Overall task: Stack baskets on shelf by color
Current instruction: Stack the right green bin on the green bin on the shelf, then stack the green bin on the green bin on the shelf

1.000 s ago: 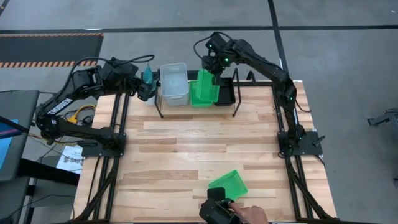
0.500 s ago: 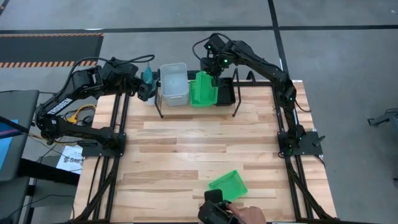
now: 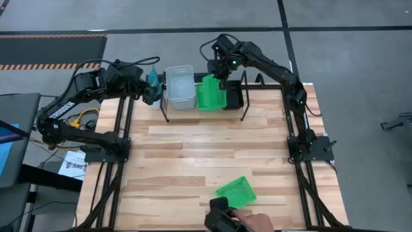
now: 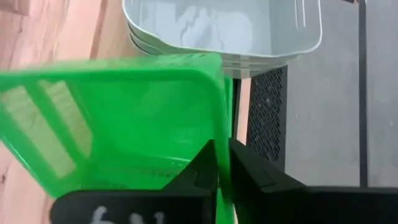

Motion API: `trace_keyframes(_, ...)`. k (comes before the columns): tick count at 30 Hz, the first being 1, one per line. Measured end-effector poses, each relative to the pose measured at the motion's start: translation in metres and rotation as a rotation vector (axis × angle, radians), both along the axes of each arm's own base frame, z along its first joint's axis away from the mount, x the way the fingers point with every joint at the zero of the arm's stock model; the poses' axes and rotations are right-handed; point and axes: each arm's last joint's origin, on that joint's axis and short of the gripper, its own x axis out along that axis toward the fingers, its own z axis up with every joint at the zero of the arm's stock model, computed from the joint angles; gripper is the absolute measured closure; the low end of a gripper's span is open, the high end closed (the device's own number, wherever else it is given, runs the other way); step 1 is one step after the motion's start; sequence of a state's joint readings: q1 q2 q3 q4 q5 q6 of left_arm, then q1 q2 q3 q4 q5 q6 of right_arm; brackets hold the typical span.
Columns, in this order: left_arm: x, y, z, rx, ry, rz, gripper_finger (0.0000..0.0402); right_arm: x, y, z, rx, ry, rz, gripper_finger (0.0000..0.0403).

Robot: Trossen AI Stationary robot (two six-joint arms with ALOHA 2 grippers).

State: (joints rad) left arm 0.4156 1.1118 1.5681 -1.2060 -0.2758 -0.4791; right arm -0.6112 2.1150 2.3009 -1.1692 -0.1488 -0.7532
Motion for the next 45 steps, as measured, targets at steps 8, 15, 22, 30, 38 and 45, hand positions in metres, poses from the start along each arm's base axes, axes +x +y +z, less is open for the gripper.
trace_keyframes(8, 0.000, 0.000, 0.000, 0.000, 0.000, 0.000, 0.0207, 0.002, -0.001, -0.002, -0.003, -0.011, 0.003, 0.0311)
trace_keyframes(15, 0.000, 0.000, 0.000, 0.000, 0.000, 0.001, 0.0207, 0.006, -0.003, -0.015, -0.011, 0.000, 0.001, 0.0292)
trace_keyframes(22, 0.000, 0.000, 0.000, 0.000, 0.000, 0.001, 0.0207, -0.003, 0.002, 0.000, 0.010, -0.018, -0.057, 0.0270)
trace_keyframes(30, 0.000, 0.000, 0.000, -0.001, -0.001, -0.002, 0.0207, -0.034, 0.048, 0.016, 0.470, 0.168, -0.483, 0.0245)
trace_keyframes(38, 0.001, 0.000, 0.000, 0.004, 0.006, -0.020, 0.0207, -0.065, 0.140, 0.005, 0.592, 0.327, -0.565, 0.0243)
trace_keyframes(45, 0.005, 0.000, 0.004, 0.039, -0.024, -0.103, 0.0207, -0.107, 0.232, -0.041, 0.702, 0.373, -0.863, 0.0243)
